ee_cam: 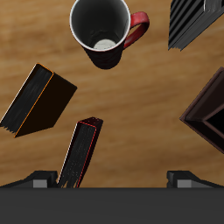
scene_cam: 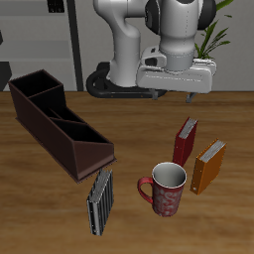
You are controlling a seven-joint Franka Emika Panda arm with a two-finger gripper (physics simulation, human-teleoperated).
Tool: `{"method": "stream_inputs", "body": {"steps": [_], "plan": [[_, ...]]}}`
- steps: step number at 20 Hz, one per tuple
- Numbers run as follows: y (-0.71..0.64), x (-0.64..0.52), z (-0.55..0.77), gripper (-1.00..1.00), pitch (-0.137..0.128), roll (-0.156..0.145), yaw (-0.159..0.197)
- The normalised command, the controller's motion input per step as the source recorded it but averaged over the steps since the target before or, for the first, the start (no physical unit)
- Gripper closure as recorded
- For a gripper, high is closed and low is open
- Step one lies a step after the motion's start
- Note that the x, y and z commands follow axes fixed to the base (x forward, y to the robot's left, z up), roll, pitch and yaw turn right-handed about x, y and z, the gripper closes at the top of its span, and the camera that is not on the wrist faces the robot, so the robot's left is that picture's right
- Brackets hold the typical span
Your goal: Place the red book into the right desk caddy's front compartment
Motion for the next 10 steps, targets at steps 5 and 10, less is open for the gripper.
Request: {"method": "stream_inputs", "body": {"steps": [5, 10], "plan": [[0.34, 0.07, -0.33, -1.0, -0.022, -0.047, -0.04], [0.22, 0.09, -0.21, -1.0, 0.004, -0.02, 0.0]]}}
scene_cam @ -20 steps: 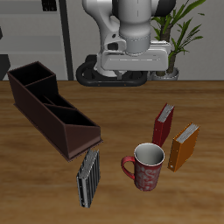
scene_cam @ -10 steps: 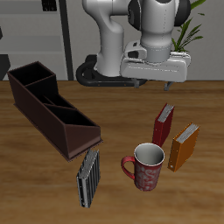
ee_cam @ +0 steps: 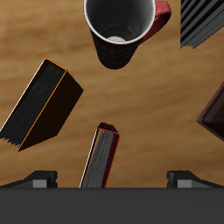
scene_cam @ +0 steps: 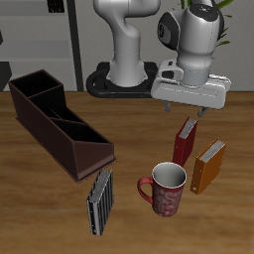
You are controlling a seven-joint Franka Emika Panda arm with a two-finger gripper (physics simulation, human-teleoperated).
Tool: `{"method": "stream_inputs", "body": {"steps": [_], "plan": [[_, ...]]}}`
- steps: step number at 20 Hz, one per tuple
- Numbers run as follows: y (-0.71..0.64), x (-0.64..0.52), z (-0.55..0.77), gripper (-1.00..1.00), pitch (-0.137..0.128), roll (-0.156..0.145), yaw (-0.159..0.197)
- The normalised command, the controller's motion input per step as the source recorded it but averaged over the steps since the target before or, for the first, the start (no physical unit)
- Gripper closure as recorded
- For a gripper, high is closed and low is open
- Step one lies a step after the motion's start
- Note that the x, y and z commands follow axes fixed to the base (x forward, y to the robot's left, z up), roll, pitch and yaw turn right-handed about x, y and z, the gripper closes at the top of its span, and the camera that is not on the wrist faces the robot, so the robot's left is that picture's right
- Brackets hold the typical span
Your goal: Place the red book into the right desk caddy's front compartment
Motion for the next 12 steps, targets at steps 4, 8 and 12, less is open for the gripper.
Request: {"method": "stream_inputs", "body": {"steps": [4, 8, 12], "plan": [[0.15, 0.06, -0.21, -1.0, -0.006, -0.001, -0.03], [0.02, 0.07, -0.23, -1.0, 0.023, 0.016, -0.03], [-0.06, 0.05, -0.17, -1.0, 0.009, 0.002, -0.016]]}}
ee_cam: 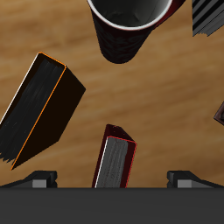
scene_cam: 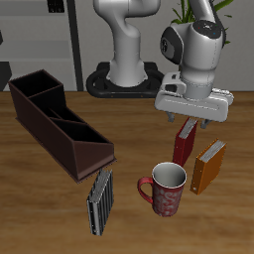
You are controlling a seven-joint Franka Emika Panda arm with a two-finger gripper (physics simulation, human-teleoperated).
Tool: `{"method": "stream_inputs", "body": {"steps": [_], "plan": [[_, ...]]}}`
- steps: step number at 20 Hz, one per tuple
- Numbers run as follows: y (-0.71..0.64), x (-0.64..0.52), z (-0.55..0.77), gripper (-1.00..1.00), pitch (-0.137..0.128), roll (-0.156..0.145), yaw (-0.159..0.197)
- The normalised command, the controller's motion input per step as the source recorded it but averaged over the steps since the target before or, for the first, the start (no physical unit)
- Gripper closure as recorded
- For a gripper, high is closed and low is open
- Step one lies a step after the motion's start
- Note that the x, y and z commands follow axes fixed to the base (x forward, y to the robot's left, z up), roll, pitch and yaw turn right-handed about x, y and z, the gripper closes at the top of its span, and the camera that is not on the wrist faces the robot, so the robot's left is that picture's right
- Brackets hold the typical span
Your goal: Place the red book into the right desk caddy's front compartment
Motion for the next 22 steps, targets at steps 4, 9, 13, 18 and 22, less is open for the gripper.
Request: {"method": "stream_inputs", "body": {"steps": [4, 9, 13, 18, 22], "plan": [[-0.08, 0.03, -0.21, -1.0, 0.04, 0.016, -0.021], [0.0, 0.0, -0.08, -1.0, 0.011, 0.006, -0.003], [-0.07, 0.01, -0.1, -1.0, 0.011, -0.01, -0.016], [-0.04, 0.02, -0.17, -1.0, 0.028, 0.001, -0.004], [-0.02, 0.05, -0.21, -1.0, 0.029, 0.001, -0.002]]}}
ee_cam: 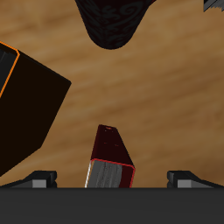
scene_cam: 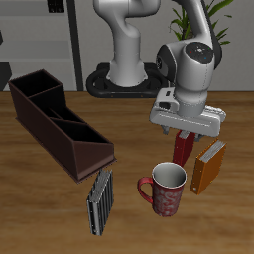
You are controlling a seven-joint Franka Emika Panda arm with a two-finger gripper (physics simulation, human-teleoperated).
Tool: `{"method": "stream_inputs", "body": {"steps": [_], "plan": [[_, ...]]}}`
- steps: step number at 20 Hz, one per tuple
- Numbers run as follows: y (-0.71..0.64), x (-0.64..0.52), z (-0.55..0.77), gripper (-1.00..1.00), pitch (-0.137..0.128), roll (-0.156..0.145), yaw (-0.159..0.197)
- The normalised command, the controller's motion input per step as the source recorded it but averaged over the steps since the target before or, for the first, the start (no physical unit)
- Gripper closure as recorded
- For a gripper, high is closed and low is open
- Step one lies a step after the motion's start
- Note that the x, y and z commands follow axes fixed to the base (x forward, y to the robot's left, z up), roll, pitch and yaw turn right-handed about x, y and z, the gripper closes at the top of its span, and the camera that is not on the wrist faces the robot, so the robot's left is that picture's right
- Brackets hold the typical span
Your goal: Place the red book into the right desk caddy's front compartment
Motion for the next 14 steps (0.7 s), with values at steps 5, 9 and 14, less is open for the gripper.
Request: {"method": "stream_inputs", "body": {"steps": [5, 9, 14], "plan": [[-0.03, 0.07, -0.22, -1.0, 0.051, 0.027, -0.014], [0.04, 0.05, -0.18, 1.0, 0.035, 0.057, 0.01], [-0.03, -0.01, 0.05, 1.0, 0.004, -0.007, 0.005]]}}
